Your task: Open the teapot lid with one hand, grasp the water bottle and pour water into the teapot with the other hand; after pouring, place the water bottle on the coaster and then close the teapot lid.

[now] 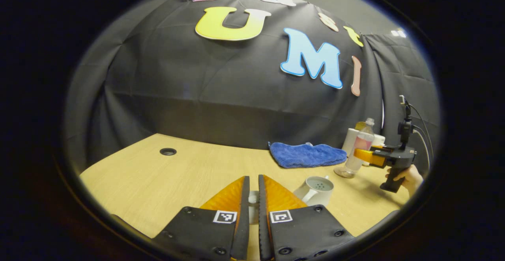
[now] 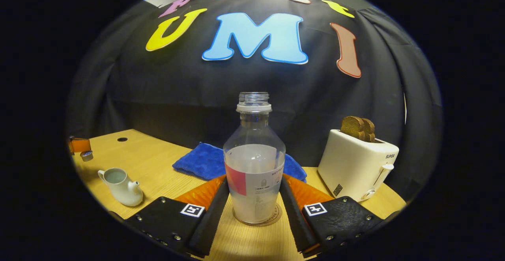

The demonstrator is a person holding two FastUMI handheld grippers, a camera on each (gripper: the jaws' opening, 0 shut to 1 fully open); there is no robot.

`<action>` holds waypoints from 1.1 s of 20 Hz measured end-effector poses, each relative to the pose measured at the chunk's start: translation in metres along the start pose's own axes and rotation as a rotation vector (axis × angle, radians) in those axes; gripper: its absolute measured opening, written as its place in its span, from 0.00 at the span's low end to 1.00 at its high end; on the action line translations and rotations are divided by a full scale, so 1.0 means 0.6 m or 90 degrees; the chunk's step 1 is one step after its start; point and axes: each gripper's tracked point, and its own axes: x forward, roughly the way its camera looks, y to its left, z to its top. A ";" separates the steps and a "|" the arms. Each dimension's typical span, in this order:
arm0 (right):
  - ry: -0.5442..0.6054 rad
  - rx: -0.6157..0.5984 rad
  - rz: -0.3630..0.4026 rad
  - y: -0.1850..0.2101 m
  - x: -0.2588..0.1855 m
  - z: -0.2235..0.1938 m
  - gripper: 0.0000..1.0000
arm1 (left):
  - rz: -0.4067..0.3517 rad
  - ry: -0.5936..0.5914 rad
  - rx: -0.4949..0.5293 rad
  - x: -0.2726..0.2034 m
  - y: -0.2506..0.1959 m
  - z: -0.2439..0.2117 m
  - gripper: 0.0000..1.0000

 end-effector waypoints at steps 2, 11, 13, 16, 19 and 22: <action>0.003 0.004 -0.014 -0.009 0.011 -0.007 0.77 | 0.000 0.005 0.003 0.003 0.000 -0.005 0.17; 0.010 0.044 -0.023 -0.018 0.041 -0.023 0.76 | -0.002 0.010 0.003 0.003 -0.002 -0.008 0.17; 0.012 0.043 -0.027 -0.018 0.042 -0.022 0.77 | -0.002 0.010 0.003 0.003 -0.002 -0.008 0.17; 0.014 0.069 -0.027 -0.013 0.042 -0.019 0.77 | -0.002 0.012 0.006 0.005 -0.003 -0.010 0.17; 0.014 0.080 -0.028 -0.010 0.039 -0.013 0.99 | 0.000 0.011 0.010 0.004 -0.001 -0.008 0.17; 0.015 0.046 -0.044 -0.012 0.029 -0.007 0.99 | -0.003 0.011 0.007 0.004 -0.005 -0.010 0.17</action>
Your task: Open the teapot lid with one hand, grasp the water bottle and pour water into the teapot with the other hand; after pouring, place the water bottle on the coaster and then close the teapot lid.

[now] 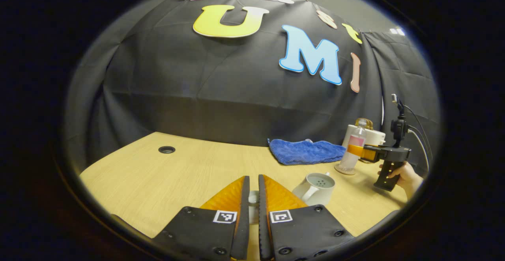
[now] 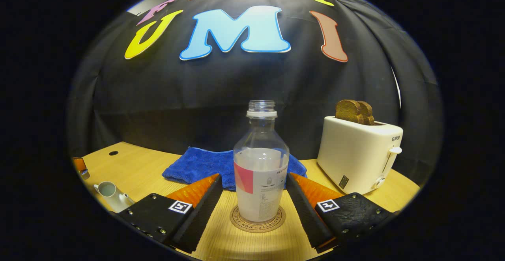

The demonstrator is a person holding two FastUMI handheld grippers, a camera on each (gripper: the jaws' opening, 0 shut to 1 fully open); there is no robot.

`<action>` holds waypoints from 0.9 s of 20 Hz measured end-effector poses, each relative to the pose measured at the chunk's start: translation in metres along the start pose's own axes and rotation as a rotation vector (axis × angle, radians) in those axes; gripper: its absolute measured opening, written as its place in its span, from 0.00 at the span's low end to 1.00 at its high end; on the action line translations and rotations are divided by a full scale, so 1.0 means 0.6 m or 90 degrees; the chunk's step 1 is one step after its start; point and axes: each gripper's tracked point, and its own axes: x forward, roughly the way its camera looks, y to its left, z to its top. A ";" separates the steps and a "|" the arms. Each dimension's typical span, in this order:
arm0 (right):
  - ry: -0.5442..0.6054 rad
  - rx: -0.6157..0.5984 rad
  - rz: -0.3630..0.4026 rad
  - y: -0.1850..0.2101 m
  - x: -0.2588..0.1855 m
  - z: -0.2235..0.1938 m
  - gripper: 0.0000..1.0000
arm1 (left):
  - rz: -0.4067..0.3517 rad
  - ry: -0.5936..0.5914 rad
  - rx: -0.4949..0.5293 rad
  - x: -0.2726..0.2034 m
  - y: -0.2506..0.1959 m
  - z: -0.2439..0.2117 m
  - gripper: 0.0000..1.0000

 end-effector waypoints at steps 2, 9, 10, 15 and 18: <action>-0.010 -0.013 -0.015 -0.007 -0.012 0.006 0.99 | 0.000 -0.003 0.006 -0.001 -0.003 0.001 0.17; -0.017 0.001 0.010 0.018 -0.099 -0.001 1.00 | -0.008 -0.012 0.022 -0.002 -0.021 0.002 0.17; -0.017 -0.012 0.017 0.024 -0.117 -0.003 1.00 | -0.010 -0.010 0.023 -0.001 -0.024 0.001 0.17; -0.063 -0.063 0.037 0.056 -0.197 0.016 1.00 | -0.029 -0.012 0.028 0.002 -0.059 0.005 0.17; -0.084 -0.055 0.052 0.075 -0.237 0.026 0.99 | -0.032 -0.021 0.066 0.006 -0.088 0.020 0.17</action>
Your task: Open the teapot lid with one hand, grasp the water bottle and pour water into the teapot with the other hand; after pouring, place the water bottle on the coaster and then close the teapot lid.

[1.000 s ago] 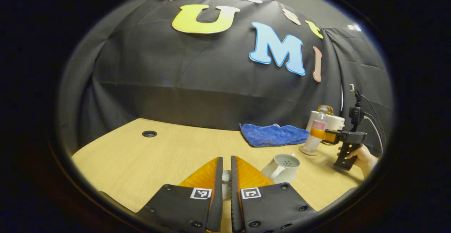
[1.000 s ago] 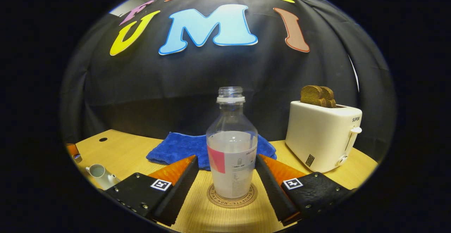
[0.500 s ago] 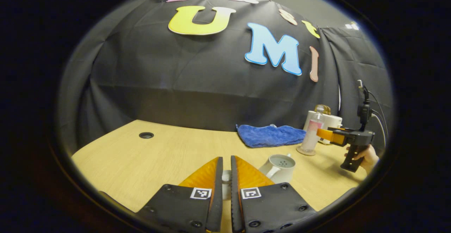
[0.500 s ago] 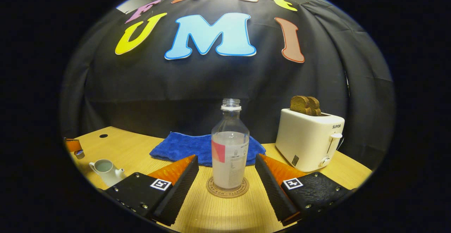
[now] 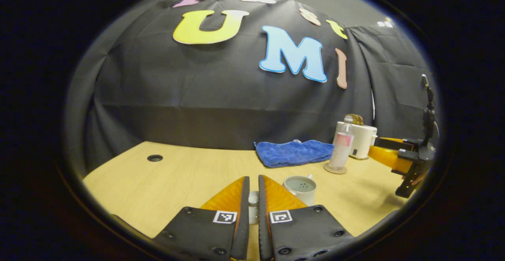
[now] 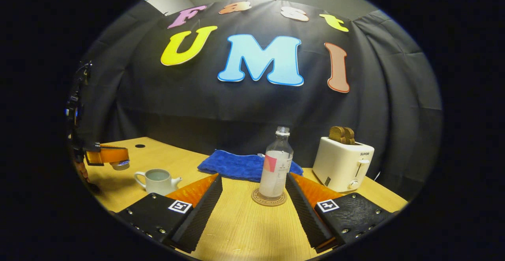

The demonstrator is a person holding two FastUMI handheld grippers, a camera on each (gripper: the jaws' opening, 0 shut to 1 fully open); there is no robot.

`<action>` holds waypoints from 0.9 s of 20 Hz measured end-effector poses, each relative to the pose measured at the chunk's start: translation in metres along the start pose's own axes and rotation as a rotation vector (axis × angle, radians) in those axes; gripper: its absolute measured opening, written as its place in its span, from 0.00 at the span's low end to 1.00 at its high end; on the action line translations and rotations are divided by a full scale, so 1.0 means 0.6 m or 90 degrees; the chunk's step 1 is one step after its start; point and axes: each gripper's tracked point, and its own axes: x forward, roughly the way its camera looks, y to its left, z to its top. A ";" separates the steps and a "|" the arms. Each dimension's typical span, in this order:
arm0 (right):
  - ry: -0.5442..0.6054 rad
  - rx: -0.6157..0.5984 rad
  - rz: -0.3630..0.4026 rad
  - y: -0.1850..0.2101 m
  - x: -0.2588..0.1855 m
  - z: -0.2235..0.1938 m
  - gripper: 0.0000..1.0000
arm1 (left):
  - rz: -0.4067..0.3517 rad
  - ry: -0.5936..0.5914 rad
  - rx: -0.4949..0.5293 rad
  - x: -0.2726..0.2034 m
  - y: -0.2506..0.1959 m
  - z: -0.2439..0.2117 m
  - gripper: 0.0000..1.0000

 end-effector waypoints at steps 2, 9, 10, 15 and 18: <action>-0.017 -0.012 0.000 0.006 -0.018 0.012 0.99 | -0.009 -0.010 0.006 0.008 -0.026 0.014 0.17; -0.054 -0.050 -0.004 0.005 -0.045 0.022 0.98 | -0.026 -0.003 0.023 0.063 -0.095 0.018 0.17; -0.052 -0.041 0.001 0.005 -0.046 0.021 0.98 | -0.029 -0.004 0.026 0.067 -0.102 0.017 0.17; -0.054 -0.004 -0.004 -0.013 -0.050 0.027 0.98 | -0.035 -0.005 0.022 0.094 -0.124 0.017 0.17; -0.056 0.002 -0.011 -0.021 -0.053 0.029 0.98 | -0.039 0.001 0.033 0.108 -0.134 0.008 0.17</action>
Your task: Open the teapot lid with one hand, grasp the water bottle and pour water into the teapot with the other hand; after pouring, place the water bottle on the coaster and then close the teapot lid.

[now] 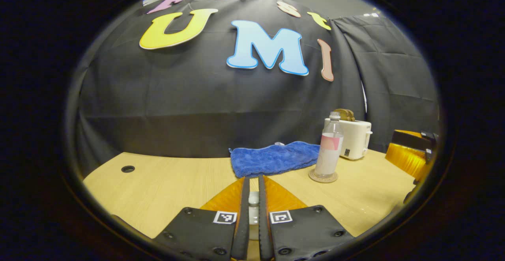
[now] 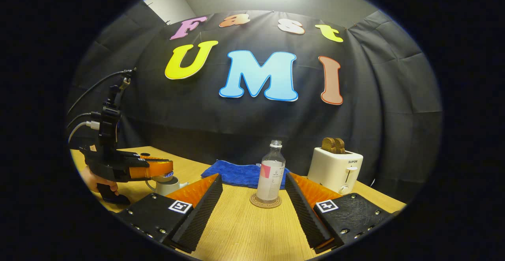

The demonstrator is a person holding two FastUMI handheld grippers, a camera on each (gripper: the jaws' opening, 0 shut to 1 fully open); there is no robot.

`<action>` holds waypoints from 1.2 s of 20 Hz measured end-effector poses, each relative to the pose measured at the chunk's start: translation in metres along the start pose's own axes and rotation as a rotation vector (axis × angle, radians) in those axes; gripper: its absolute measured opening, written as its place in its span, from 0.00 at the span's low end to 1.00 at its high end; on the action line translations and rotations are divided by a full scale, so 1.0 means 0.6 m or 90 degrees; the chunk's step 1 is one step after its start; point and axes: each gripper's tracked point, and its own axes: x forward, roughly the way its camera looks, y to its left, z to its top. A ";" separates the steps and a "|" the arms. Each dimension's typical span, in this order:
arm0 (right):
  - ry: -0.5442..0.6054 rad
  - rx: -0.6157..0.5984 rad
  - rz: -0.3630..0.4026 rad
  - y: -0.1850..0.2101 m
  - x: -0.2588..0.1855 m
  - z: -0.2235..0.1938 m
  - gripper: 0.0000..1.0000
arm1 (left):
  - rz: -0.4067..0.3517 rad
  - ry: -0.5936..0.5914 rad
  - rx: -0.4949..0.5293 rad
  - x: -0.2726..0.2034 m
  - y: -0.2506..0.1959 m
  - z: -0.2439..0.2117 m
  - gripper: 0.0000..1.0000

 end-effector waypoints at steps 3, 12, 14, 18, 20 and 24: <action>-0.006 -0.005 -0.004 -0.003 -0.001 0.005 0.98 | 0.000 0.005 0.013 0.008 -0.008 -0.005 0.17; -0.010 -0.008 -0.001 0.001 -0.003 0.009 0.98 | 0.003 0.006 0.014 0.024 -0.008 -0.019 0.17; -0.011 -0.009 -0.002 0.001 -0.004 0.009 0.98 | 0.003 0.007 0.007 0.025 -0.008 -0.024 0.17; -0.015 -0.015 0.001 0.006 -0.004 0.011 0.98 | -0.001 0.014 0.005 0.026 -0.009 -0.030 0.17; -0.013 -0.015 0.003 0.007 -0.004 0.009 0.98 | -0.006 0.013 -0.004 0.025 -0.010 -0.028 0.20; -0.001 -0.023 -0.001 0.010 0.002 -0.006 0.98 | -0.006 0.027 -0.002 0.015 -0.016 -0.032 0.43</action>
